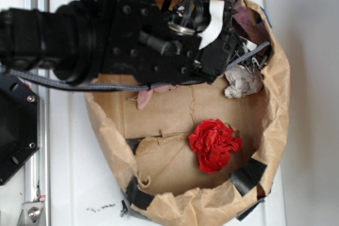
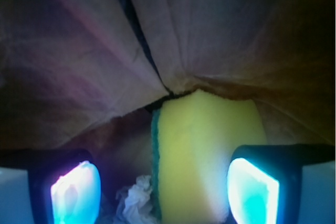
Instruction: Grab the green sponge.
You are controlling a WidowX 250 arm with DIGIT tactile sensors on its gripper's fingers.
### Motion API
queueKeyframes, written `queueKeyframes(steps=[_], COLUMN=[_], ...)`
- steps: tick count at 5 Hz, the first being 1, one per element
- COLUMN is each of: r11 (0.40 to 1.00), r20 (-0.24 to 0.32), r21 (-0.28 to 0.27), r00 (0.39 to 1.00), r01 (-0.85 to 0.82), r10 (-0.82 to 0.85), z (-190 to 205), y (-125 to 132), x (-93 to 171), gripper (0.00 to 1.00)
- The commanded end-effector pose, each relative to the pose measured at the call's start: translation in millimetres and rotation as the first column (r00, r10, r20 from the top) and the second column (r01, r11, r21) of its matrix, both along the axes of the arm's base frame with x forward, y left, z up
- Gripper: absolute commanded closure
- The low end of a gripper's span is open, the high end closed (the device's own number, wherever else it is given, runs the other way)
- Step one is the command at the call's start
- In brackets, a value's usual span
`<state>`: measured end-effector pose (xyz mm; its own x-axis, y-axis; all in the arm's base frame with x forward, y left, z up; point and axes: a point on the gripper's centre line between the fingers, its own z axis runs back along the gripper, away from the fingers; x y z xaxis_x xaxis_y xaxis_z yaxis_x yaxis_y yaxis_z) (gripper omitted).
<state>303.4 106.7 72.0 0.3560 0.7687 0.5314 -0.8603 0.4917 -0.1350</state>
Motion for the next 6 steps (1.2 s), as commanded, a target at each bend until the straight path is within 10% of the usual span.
queueKeyframes(steps=[1, 3, 5, 6], r11=[0.995, 0.989, 0.995, 0.995], r20=[0.076, -0.012, -0.056, -0.051], r21=[0.046, 0.130, 0.098, 0.098], r00=[0.994, 0.997, 0.998, 0.999], r01=[-0.086, -0.074, 0.000, 0.002], r10=[0.082, 0.076, 0.006, 0.003], z=[9, -23, -26, -25], y=[18, 22, 15, 13], x=[-3, -4, -6, -7], gripper=[0.00, 0.00, 0.06, 1.00])
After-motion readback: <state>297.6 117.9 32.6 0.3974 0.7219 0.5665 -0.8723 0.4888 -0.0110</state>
